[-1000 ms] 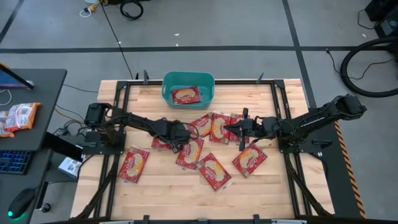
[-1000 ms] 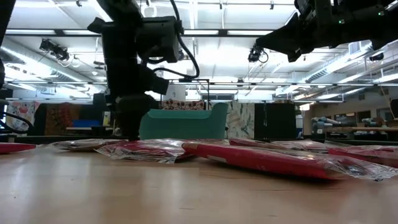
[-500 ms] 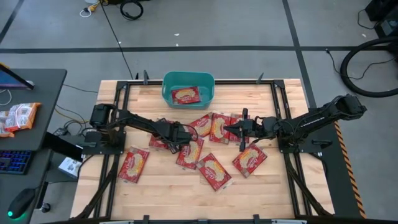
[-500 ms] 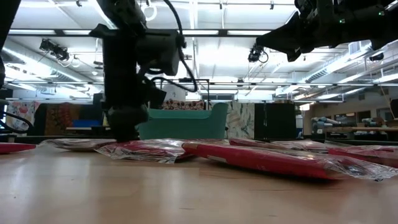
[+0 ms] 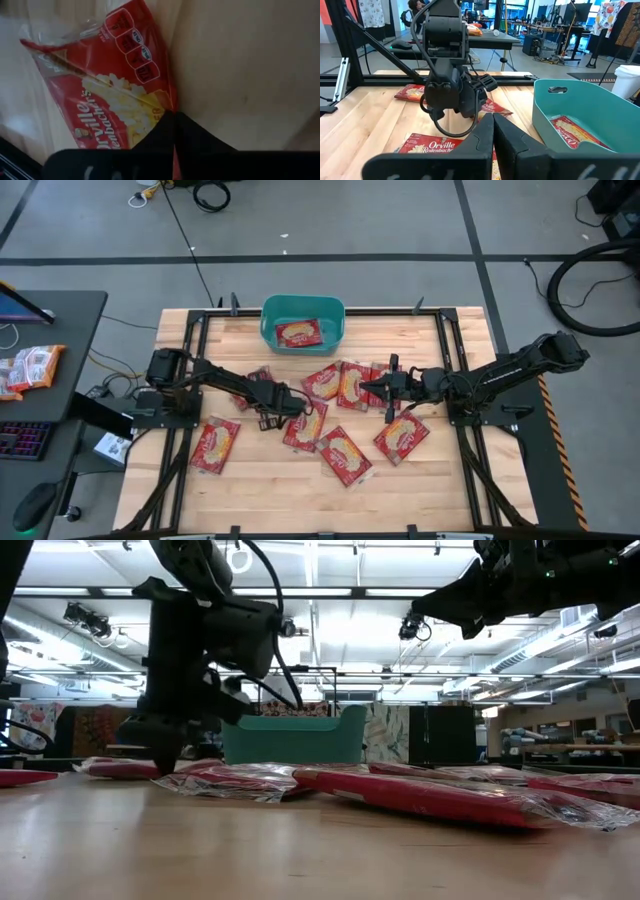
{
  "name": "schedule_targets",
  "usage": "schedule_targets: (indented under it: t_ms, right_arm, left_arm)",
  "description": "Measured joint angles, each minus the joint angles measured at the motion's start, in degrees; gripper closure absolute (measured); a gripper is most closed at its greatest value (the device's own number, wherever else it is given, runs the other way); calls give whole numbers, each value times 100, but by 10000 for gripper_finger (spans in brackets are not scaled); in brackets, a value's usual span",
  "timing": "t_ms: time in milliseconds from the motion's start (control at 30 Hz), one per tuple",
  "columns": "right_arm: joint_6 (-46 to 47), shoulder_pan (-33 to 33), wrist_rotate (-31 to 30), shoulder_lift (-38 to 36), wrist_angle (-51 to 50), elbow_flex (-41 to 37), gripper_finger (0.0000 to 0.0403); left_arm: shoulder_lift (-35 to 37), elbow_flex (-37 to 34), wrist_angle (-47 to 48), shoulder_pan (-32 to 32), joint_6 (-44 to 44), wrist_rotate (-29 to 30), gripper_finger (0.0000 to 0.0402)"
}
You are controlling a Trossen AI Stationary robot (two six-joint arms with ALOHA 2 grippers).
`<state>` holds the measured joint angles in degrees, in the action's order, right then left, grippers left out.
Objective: Sort popcorn bags into baskets
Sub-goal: Put the popcorn bag into the green bin
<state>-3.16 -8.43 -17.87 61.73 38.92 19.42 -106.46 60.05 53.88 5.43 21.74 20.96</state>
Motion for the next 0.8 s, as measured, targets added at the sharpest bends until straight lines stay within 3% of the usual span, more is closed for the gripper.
schedule_targets:
  t_ms: [233, 400, 633, 800]
  right_arm:
    - [0, 0, 0, 0, 0, 0, 389]
    - [0, 0, 0, 0, 0, 0, 389]
    - [0, 2, -1, 0, -7, 0, 389]
    - [0, 2, -2, 0, -27, 0, 389]
  left_arm:
    - [465, 148, 624, 171, -143, -5, 398]
    - [661, 750, 1206, 329, -409, 439, 399]
    - [672, 1694, 1553, 344, -939, 495, 400]
    - [680, 1919, 1467, 103, -105, -89, 396]
